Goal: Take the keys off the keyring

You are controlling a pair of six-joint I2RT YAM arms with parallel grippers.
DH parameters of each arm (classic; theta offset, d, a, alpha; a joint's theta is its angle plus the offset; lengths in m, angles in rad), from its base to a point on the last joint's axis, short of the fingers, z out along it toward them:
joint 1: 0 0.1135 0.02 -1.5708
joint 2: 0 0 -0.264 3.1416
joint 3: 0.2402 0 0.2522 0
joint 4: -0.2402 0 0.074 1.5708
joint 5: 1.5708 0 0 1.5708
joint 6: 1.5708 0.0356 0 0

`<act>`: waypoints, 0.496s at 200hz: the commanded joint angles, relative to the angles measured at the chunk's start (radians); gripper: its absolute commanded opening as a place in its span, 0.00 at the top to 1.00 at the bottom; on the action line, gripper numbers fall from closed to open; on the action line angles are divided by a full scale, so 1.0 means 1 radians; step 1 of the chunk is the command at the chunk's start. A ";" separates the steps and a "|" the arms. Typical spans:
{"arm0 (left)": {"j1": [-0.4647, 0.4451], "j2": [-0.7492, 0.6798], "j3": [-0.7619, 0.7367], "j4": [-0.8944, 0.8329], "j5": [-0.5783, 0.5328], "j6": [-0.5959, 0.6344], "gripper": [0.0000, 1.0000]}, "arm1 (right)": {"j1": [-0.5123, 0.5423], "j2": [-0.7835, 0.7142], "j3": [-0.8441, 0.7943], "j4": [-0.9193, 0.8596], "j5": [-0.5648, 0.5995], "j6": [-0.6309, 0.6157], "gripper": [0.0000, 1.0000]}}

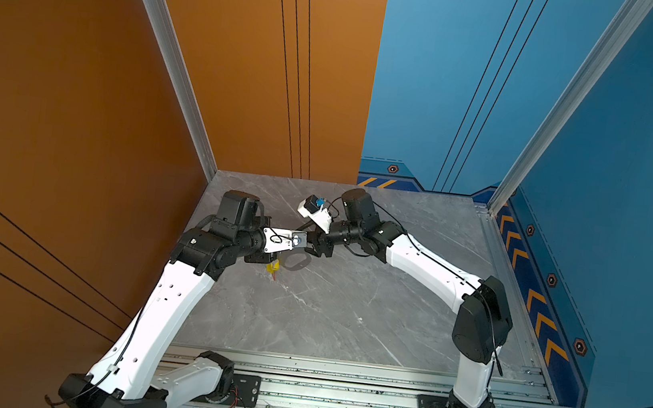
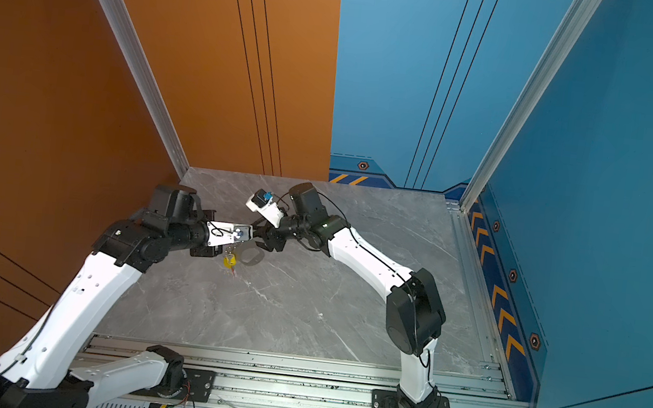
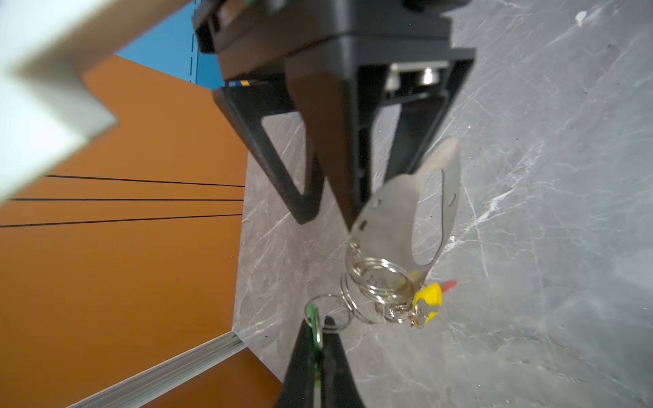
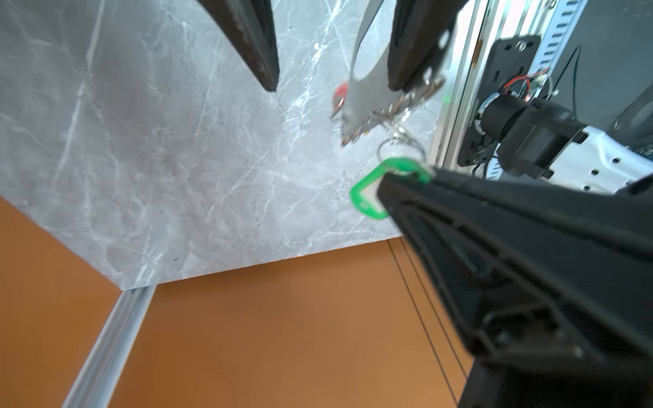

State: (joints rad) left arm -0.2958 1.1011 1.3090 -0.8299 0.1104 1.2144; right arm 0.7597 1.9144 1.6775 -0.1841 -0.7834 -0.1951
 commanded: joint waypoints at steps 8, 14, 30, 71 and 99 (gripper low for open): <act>-0.008 -0.034 -0.019 0.069 -0.013 0.042 1.00 | 0.008 -0.069 -0.040 -0.018 -0.011 -0.026 0.48; -0.009 -0.037 -0.020 0.068 -0.010 0.041 1.00 | 0.008 -0.073 -0.051 -0.002 -0.008 -0.025 0.49; -0.013 -0.045 -0.025 0.068 -0.004 0.044 1.00 | 0.011 -0.077 -0.060 0.035 -0.011 -0.005 0.49; -0.012 -0.051 -0.026 0.069 0.015 0.034 1.00 | 0.024 -0.089 -0.081 0.148 -0.015 0.056 0.54; -0.011 -0.053 -0.026 0.071 0.053 0.008 1.00 | 0.027 -0.097 -0.108 0.237 -0.025 0.119 0.59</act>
State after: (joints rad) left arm -0.3023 1.0637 1.2896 -0.7795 0.1158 1.2407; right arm 0.7792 1.8561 1.5917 -0.0540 -0.7860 -0.1429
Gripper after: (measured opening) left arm 0.056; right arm 0.426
